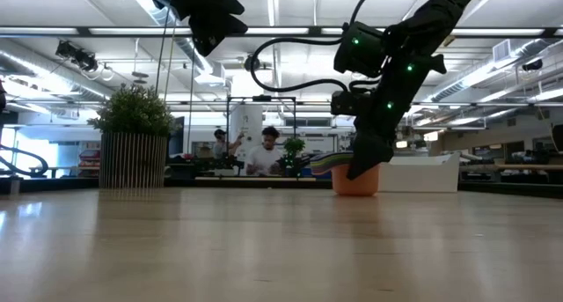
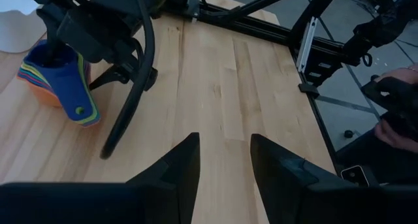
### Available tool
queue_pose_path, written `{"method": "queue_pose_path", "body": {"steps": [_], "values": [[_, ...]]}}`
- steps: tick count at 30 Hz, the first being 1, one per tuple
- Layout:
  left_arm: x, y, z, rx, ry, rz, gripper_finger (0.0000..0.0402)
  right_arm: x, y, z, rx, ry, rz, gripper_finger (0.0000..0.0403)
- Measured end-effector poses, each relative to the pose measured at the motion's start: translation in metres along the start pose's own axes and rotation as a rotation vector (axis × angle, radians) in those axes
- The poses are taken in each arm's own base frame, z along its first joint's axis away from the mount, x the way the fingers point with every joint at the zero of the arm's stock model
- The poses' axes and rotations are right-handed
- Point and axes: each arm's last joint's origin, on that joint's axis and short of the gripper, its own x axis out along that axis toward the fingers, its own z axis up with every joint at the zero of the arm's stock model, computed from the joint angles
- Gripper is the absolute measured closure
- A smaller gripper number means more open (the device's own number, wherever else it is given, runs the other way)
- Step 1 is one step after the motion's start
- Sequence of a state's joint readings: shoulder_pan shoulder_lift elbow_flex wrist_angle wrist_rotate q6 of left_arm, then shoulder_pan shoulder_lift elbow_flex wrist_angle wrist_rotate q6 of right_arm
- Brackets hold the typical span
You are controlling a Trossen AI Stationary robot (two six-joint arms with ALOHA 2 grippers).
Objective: Nest measuring cups in basket
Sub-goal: Put the nested measuring cups into the white bin
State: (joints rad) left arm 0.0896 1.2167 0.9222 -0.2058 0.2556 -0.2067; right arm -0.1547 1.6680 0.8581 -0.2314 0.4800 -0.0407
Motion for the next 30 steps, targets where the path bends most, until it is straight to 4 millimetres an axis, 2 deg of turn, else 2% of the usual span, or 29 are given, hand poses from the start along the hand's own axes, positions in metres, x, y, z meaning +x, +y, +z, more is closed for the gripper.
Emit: {"method": "queue_pose_path", "body": {"steps": [9, 20, 30], "values": [[0.0000, -0.0003, 0.0012, 0.004, -0.012, -0.003, 0.0260, 0.0001, -0.0001, 0.0005, -0.012, -0.005, 0.001, 0.0123], [0.0000, -0.0002, 0.0014, 0.004, -0.014, -0.003, 0.0260, 0.0000, -0.0001, 0.0023, 0.004, -0.021, 0.000, 0.0196], [0.0000, -0.0003, 0.0014, 0.004, -0.014, -0.003, 0.0260, -0.0011, -0.0004, 0.0060, 0.015, -0.034, 0.022, 0.0238]]}}
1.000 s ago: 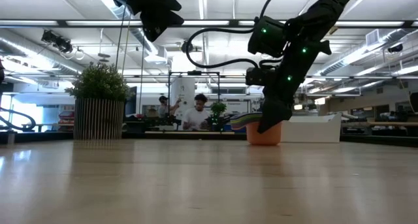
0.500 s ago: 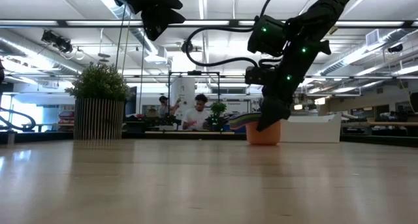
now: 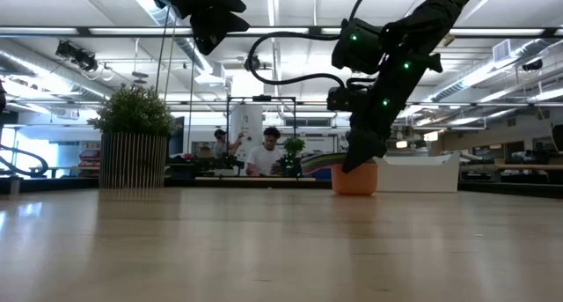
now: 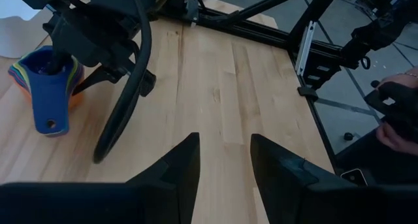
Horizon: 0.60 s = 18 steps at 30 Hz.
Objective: Nest measuring cups in basket
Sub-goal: Put the nested measuring cups into the white bin
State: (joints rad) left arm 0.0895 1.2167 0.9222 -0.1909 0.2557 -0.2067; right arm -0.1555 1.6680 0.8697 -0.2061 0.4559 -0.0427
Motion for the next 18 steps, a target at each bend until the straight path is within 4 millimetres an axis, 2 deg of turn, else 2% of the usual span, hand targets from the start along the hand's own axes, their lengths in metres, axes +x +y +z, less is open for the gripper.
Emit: {"method": "queue_pose_path", "body": {"steps": [9, 18], "values": [[0.0000, 0.0000, 0.0000, 0.000, 0.000, 0.000, 0.0260, -0.0012, -0.0002, 0.0027, 0.028, -0.002, 0.011, 0.0277], [0.0000, 0.0000, 0.0000, 0.000, 0.000, 0.000, 0.0260, -0.0028, -0.0010, 0.0025, 0.029, 0.001, 0.012, 0.0281]]}}
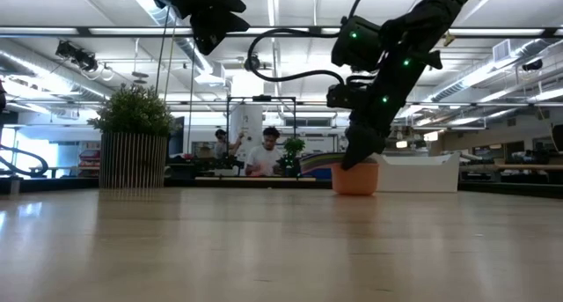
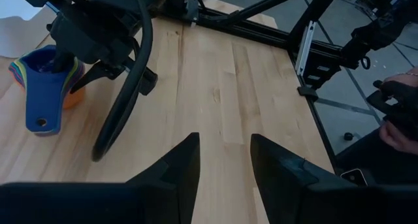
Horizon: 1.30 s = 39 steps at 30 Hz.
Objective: Nest measuring cups in basket
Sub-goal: Put the nested measuring cups into the white bin
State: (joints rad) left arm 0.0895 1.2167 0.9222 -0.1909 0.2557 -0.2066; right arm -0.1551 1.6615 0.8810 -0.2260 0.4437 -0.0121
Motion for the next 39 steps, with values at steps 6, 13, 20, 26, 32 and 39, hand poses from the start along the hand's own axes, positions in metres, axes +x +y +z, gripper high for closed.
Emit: {"method": "queue_pose_path", "body": {"steps": [6, 13, 20, 26, 32, 39], "values": [[0.000, 0.000, 0.000, 0.000, 0.000, 0.000, 0.0260, -0.005, -0.002, 0.000, -0.005, 0.005, 0.008, 0.0283], [0.000, 0.000, 0.000, 0.001, -0.005, 0.000, 0.0260, -0.007, -0.003, 0.000, -0.006, 0.006, 0.007, 0.0284], [0.000, 0.000, 0.001, 0.001, -0.006, -0.001, 0.0260, -0.009, -0.004, -0.001, 0.007, 0.009, 0.000, 0.0290], [0.000, 0.000, 0.001, 0.001, -0.006, -0.001, 0.0260, -0.011, -0.005, -0.002, 0.010, 0.020, 0.000, 0.0291], [0.000, 0.000, 0.001, 0.002, -0.007, -0.001, 0.0260, -0.015, -0.007, -0.001, 0.012, 0.016, -0.005, 0.0291], [0.000, 0.000, 0.001, 0.002, -0.007, -0.001, 0.0260, -0.023, -0.011, -0.002, 0.014, 0.020, -0.012, 0.0291]]}}
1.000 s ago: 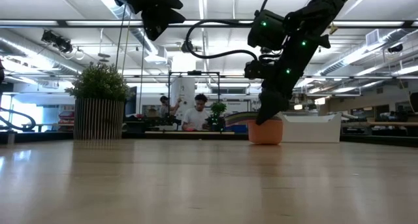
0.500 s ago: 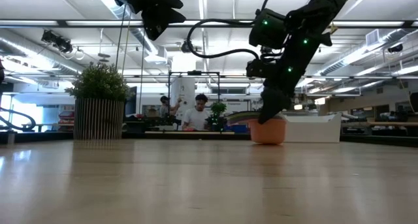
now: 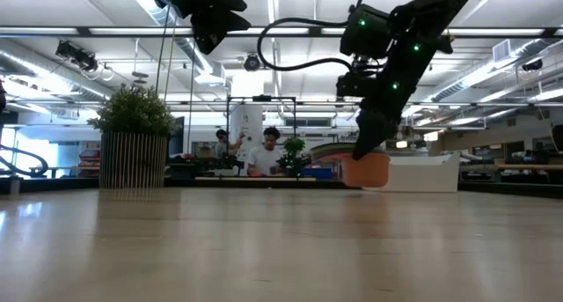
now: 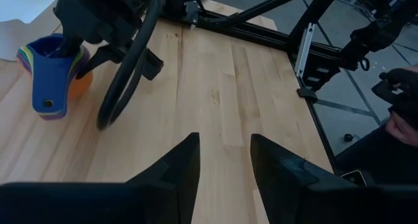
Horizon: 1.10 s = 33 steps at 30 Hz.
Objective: Nest measuring cups in basket
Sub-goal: Put the nested measuring cups into the white bin
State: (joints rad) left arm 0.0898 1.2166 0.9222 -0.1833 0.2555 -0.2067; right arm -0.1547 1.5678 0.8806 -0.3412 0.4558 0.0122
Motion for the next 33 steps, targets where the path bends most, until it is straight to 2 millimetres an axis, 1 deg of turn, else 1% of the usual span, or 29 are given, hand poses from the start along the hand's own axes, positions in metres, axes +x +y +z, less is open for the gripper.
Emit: {"method": "queue_pose_path", "body": {"steps": [6, 12, 16, 21, 29, 33], "values": [[0.000, 0.000, 0.000, 0.000, 0.000, 0.000, 0.0260, -0.008, -0.004, -0.002, 0.012, 0.020, -0.020, 0.0291], [0.000, 0.000, 0.000, 0.000, 0.000, 0.000, 0.0260, -0.021, -0.012, 0.004, 0.012, 0.054, -0.056, 0.0291], [0.000, 0.000, 0.000, 0.001, -0.003, -0.001, 0.0260, -0.029, -0.017, 0.008, 0.015, 0.043, -0.083, 0.0291], [0.000, 0.000, 0.000, 0.002, -0.005, -0.002, 0.0260, -0.038, -0.023, 0.009, 0.037, 0.035, -0.085, 0.0291], [0.000, 0.000, 0.001, 0.001, -0.006, -0.002, 0.0260, -0.052, -0.040, 0.003, 0.095, 0.054, -0.129, 0.0291], [0.000, 0.000, 0.001, 0.002, -0.006, -0.002, 0.0260, -0.060, -0.052, -0.001, 0.121, 0.058, -0.158, 0.0291]]}}
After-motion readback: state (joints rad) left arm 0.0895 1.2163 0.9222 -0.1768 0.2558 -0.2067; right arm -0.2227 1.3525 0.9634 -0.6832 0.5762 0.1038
